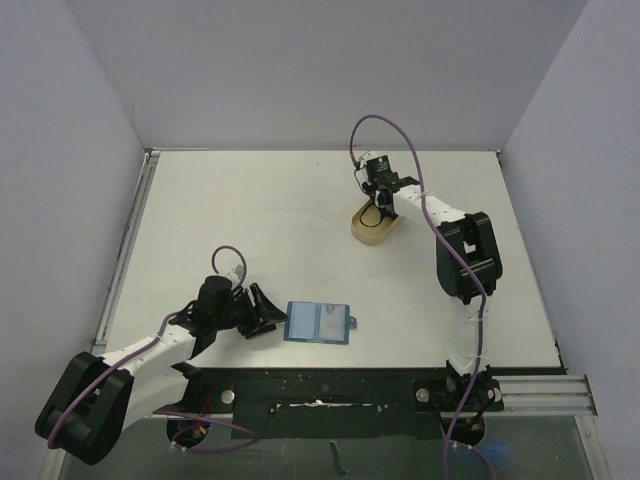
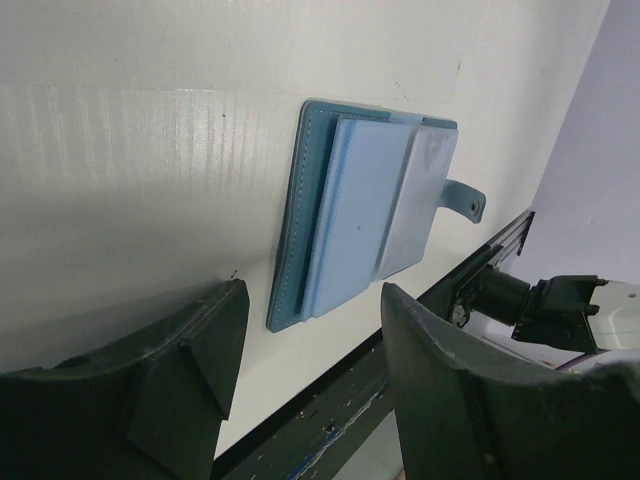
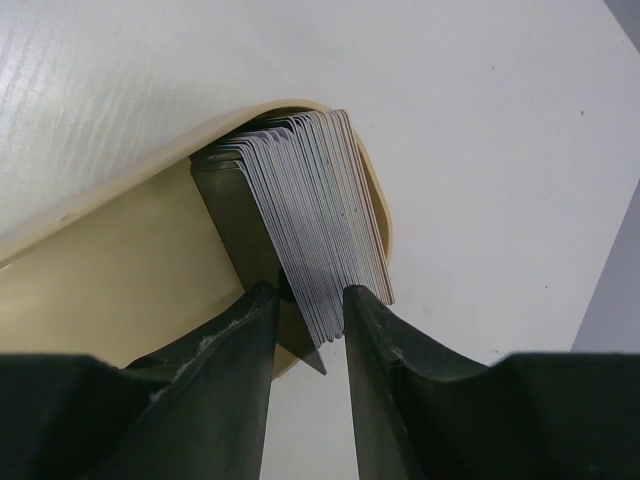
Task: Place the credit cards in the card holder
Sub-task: Pick up the credit card from the storage box.
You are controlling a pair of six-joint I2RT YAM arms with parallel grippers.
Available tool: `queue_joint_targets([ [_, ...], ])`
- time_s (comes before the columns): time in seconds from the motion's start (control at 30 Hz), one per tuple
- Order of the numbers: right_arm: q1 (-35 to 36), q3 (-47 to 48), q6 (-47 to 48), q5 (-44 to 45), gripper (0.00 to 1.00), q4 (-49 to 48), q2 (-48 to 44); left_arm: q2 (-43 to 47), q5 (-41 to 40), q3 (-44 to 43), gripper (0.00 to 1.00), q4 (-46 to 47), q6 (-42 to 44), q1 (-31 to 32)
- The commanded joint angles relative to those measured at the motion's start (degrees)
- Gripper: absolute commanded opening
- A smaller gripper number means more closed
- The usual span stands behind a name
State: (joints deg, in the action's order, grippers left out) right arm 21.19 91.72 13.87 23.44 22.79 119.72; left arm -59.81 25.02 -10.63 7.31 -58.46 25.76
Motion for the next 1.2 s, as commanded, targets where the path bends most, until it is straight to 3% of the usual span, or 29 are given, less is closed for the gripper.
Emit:
queue_joint_targets([
  [0.0,0.19,1.75,1.73,4.25,0.32,-2.99,-0.89,1.01,0.87,0.00,0.54,2.54,-0.52,-0.35],
  [0.43,0.58,3.10,2.39,4.49,0.17,-2.79,-1.19,-0.28,1.09,-0.97,0.54,2.45,0.05,-0.31],
  [0.93,1.51,3.11,-0.95,3.58,0.11,0.16,-5.16,0.23,1.62,-0.92,0.54,2.79,-0.24,-0.27],
  [1.17,3.60,2.50,-1.74,2.73,0.01,2.32,-7.49,-0.53,1.62,-0.91,0.53,2.78,0.10,-0.23],
])
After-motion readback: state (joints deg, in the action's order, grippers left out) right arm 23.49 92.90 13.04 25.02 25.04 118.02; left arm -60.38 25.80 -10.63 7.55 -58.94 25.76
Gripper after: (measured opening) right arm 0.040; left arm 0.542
